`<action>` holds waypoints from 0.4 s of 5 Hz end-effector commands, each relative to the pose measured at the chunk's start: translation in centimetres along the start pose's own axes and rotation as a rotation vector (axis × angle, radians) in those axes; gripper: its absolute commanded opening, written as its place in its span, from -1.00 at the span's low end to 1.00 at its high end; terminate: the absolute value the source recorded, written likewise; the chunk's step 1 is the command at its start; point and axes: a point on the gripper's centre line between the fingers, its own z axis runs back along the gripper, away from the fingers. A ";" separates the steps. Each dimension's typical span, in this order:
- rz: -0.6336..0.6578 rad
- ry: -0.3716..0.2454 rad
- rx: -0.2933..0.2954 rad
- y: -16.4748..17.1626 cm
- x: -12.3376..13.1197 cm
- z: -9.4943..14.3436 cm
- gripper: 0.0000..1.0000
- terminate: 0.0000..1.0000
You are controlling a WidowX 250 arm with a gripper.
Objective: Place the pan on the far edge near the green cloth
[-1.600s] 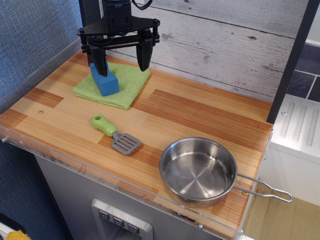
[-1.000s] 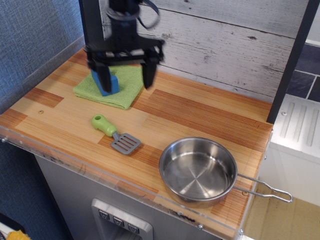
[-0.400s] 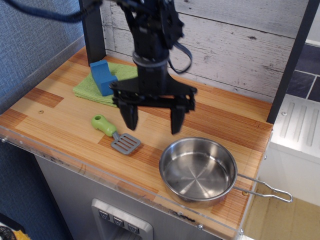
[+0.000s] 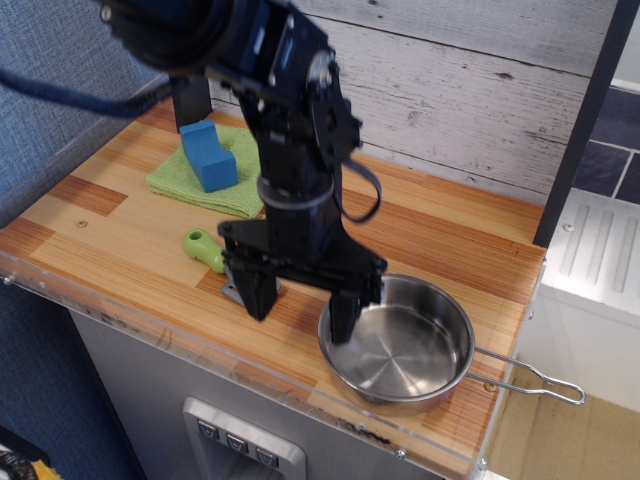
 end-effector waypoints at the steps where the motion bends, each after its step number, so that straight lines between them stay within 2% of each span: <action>1: -0.015 -0.046 0.074 -0.4 0.0 -0.5 1.00 -1.00; 2: 0.002 -0.067 0.105 -0.6 0.3 -0.8 -1.00 -1.00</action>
